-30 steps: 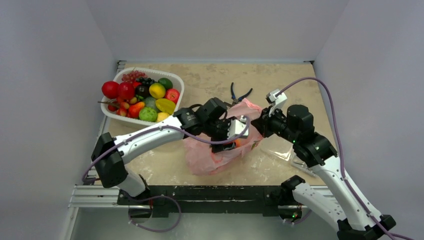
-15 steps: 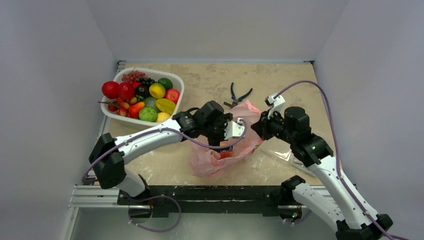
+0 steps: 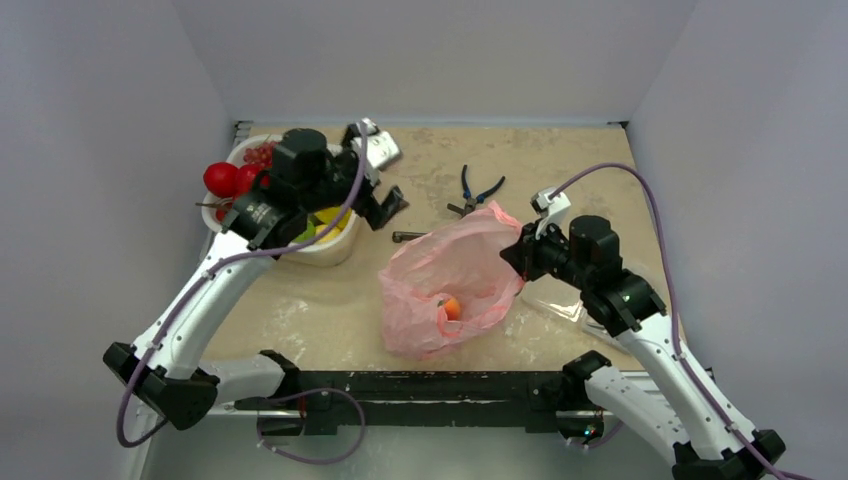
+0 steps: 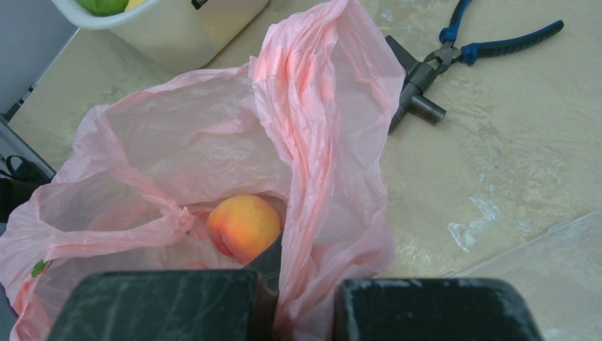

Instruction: Place the fake fruits into the plastic bag and tie a complex knot

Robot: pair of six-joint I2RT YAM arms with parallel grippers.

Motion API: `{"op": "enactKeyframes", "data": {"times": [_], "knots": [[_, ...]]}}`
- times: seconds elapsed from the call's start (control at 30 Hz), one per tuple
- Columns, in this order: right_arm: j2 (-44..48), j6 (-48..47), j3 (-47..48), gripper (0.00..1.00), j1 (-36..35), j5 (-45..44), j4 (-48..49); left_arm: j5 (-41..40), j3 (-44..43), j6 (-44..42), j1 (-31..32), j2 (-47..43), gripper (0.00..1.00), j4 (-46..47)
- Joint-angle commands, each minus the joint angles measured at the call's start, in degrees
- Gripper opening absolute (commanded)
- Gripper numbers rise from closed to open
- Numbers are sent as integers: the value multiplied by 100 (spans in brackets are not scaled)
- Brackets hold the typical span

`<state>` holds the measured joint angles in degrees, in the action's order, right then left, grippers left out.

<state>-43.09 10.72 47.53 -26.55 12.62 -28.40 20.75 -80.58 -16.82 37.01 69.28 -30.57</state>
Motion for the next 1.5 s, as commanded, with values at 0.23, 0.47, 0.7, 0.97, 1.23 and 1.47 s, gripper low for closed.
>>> {"op": "enactKeyframes", "data": {"times": [0.23, 0.47, 0.7, 0.97, 1.23, 1.47], "knots": [[60, -33, 38, 0, 28, -32, 195, -1348, -1037, -794, -3020, 1492, 98, -1256], [-18, -48, 45, 0, 32, -33, 226, -1190, -1219, -1174, -3095, 2355, 94, -1285], [-149, -109, 169, 0, 54, -81, 193, -1282, -1443, -1130, -3095, 3085, 93, -1188], [-154, -216, 288, 0, 139, -137, 85, -1248, -1184, -1246, -3095, 3078, 87, -1611], [-82, -161, 199, 0, 160, -70, 88, -64, -1590, -717, -2930, 1911, 44, -1530], [-58, -97, 147, 0, 165, -5, 166, 1529, -1185, 208, -1420, 1151, 45, -747]]}}
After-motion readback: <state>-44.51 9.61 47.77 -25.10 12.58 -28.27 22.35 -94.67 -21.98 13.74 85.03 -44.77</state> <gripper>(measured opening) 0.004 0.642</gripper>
